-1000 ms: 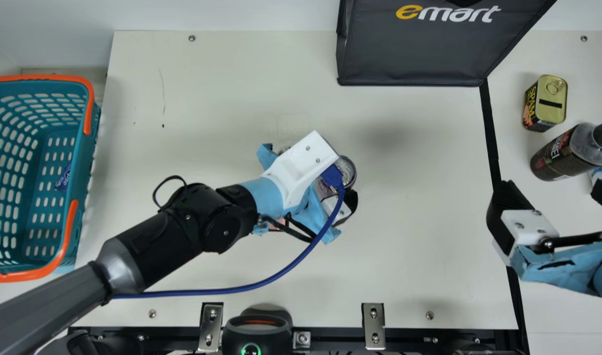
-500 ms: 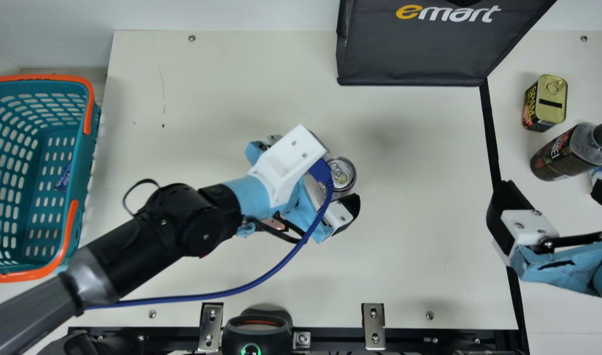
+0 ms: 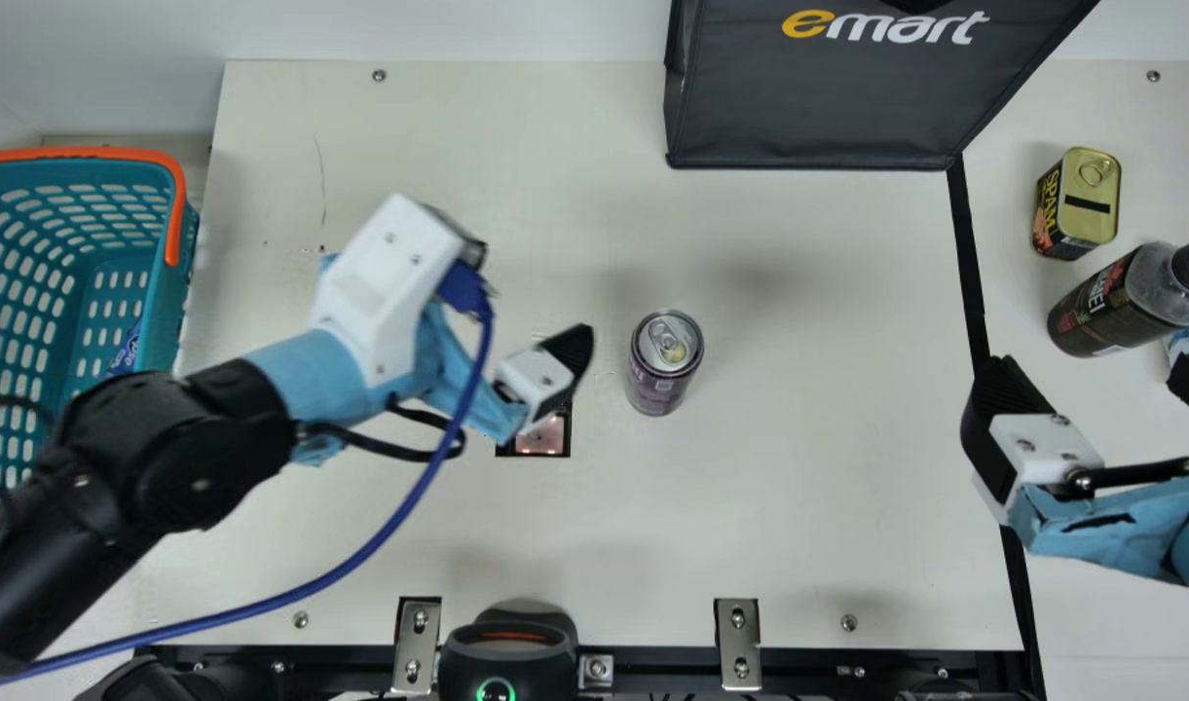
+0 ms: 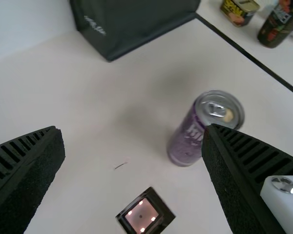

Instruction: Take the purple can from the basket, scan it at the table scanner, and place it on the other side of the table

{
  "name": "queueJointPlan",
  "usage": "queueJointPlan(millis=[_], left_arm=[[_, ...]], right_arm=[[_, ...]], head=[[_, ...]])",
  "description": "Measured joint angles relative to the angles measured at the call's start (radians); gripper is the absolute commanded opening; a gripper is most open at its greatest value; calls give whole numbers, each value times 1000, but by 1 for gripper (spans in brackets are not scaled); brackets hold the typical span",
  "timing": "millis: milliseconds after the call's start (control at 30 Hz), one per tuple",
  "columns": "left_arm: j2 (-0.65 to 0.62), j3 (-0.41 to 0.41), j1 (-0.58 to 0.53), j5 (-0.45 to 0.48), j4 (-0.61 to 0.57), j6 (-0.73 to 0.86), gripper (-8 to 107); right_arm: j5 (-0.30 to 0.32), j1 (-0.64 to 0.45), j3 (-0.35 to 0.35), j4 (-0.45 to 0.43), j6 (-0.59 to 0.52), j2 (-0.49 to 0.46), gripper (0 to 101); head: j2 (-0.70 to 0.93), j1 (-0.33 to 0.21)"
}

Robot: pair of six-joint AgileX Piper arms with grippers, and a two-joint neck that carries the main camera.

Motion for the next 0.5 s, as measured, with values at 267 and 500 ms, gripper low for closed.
queueJointPlan(millis=[267, 500], left_arm=[[-145, 25, 162, 102, 67, -66, 90], [-269, 31, 304, 198, 100, -92, 90]], right_arm=[[0, 0, 0, 0, 0, 0, 95], [0, 0, 0, 0, 0, 0, 95]], head=[[0, 0], [0, 0]])
